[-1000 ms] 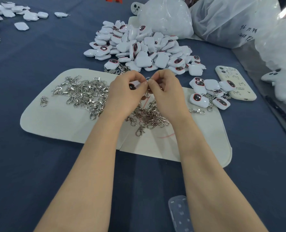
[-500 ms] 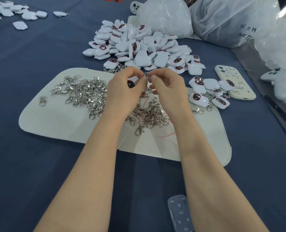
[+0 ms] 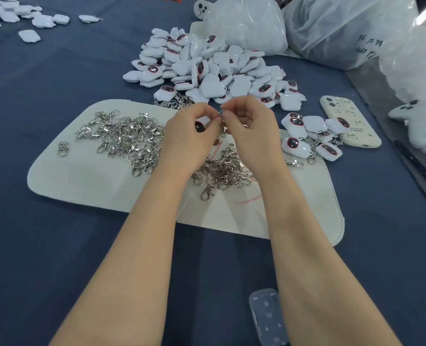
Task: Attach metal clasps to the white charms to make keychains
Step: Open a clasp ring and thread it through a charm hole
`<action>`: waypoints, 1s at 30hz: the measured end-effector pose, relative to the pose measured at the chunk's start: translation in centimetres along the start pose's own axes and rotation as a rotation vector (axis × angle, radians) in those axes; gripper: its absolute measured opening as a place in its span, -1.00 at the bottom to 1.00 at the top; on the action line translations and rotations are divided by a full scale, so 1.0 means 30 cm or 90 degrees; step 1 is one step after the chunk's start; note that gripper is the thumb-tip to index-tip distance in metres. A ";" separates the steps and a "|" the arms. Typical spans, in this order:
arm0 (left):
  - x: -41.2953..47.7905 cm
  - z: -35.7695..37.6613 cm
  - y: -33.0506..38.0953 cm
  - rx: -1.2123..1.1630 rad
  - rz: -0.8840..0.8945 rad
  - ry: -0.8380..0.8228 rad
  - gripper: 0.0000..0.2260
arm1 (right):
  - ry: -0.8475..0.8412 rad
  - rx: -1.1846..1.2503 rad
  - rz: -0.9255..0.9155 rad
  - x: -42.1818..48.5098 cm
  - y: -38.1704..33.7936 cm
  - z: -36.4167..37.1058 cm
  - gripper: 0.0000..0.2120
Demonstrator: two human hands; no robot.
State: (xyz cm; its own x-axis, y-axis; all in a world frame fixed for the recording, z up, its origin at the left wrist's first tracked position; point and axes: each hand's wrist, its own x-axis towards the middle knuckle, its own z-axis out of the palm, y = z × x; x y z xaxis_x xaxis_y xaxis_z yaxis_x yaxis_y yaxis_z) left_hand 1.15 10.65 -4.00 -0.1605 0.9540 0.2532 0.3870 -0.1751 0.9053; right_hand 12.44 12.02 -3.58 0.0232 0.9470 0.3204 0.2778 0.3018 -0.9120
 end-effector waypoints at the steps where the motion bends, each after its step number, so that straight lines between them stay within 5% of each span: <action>1: -0.002 0.002 0.002 0.016 -0.001 -0.006 -0.93 | 0.007 -0.003 0.000 0.001 0.001 -0.002 -0.78; 4: -0.002 0.007 -0.003 0.071 -0.016 -0.014 -0.93 | 0.037 -0.009 0.023 0.007 0.002 -0.012 -0.78; 9: -0.011 0.025 -0.011 0.143 0.049 -0.058 -0.66 | 0.015 0.001 0.108 0.009 0.000 -0.026 -0.89; 16: -0.006 0.028 -0.009 0.158 0.087 -0.043 -0.84 | -0.018 -0.029 0.130 0.021 -0.014 -0.035 -0.89; 22: -0.002 0.013 -0.010 0.151 0.084 -0.064 -0.95 | -0.046 0.145 0.244 0.018 -0.003 -0.052 -0.89; 30: 0.007 0.012 -0.014 0.020 -0.007 -0.038 -0.92 | -0.106 0.016 0.089 0.007 -0.014 -0.071 -0.71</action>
State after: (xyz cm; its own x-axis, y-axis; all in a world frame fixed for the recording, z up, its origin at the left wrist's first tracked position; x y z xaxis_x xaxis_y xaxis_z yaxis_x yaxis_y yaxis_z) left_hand 1.29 11.02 -4.44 -0.1112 0.9687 0.2221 0.4145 -0.1579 0.8963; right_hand 14.37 11.87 -2.59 -0.0995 0.9844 0.1452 0.2587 0.1665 -0.9515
